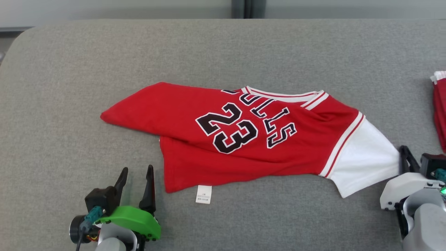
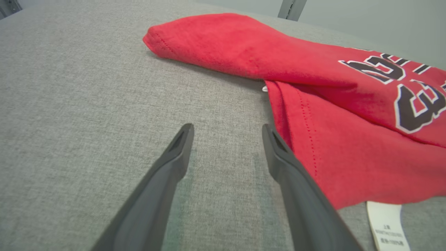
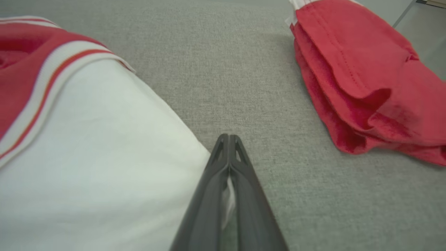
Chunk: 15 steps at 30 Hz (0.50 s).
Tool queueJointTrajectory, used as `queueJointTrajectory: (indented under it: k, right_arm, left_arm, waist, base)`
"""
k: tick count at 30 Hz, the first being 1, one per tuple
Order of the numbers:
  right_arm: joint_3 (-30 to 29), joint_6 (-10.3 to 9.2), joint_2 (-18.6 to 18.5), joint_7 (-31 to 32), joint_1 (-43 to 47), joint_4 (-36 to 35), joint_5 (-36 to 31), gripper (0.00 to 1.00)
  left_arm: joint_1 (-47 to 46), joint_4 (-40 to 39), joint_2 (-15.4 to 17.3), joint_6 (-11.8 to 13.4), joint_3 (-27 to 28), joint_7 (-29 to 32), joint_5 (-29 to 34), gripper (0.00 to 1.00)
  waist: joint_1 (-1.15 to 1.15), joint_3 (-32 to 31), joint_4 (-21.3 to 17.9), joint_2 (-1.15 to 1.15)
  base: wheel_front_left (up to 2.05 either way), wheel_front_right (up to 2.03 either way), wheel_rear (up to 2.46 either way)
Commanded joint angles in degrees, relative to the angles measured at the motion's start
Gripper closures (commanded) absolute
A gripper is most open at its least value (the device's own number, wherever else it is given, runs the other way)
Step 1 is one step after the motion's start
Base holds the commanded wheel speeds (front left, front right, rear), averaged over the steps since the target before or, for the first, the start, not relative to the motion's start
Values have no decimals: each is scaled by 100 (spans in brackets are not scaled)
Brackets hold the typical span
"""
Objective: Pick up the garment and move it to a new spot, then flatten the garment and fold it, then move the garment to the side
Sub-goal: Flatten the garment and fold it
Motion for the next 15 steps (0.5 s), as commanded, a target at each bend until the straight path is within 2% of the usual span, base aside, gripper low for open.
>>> queueJointTrajectory:
  k: [1, 2, 3, 8, 10, 15]
  right_arm:
    - [80, -11, -29, 0, 165, -52, 145, 68]
    - [159, -11, -33, 0, 226, -98, 218, 53]
    - [256, -11, -31, 0, 317, -165, 292, 0]
    - [727, -10, -19, 1, 634, -645, 664, 0]
    - [1162, -10, -22, 0, 805, -1082, 826, 0]
    - [1784, -10, -25, 1, 1074, -1576, 1133, 0]
  left_arm:
    - [117, -16, 20, -13, 48, 0, 65, 0]
    - [140, -24, 19, -13, 78, 0, 105, 0]
    - [178, -36, 19, -13, 108, 0, 163, 0]
    - [341, -74, 19, -13, 237, 0, 341, 0]
    - [437, -145, 19, -13, 312, 0, 469, 0]
    - [641, -262, 19, 20, 357, 0, 674, 0]
  waist:
    - [0, -264, -278, 0]
    - [0, -311, -324, 0]
    - [0, -361, -369, 0]
    - [0, -586, -517, 0]
    - [0, -704, -562, 0]
    - [0, -935, -559, 0]
  base:
    - [0, 0, 0]
    - [0, 0, 0]
    - [0, 0, 0]
    - [0, 0, 0]
    - [0, 0, 0]
    - [0, 0, 0]
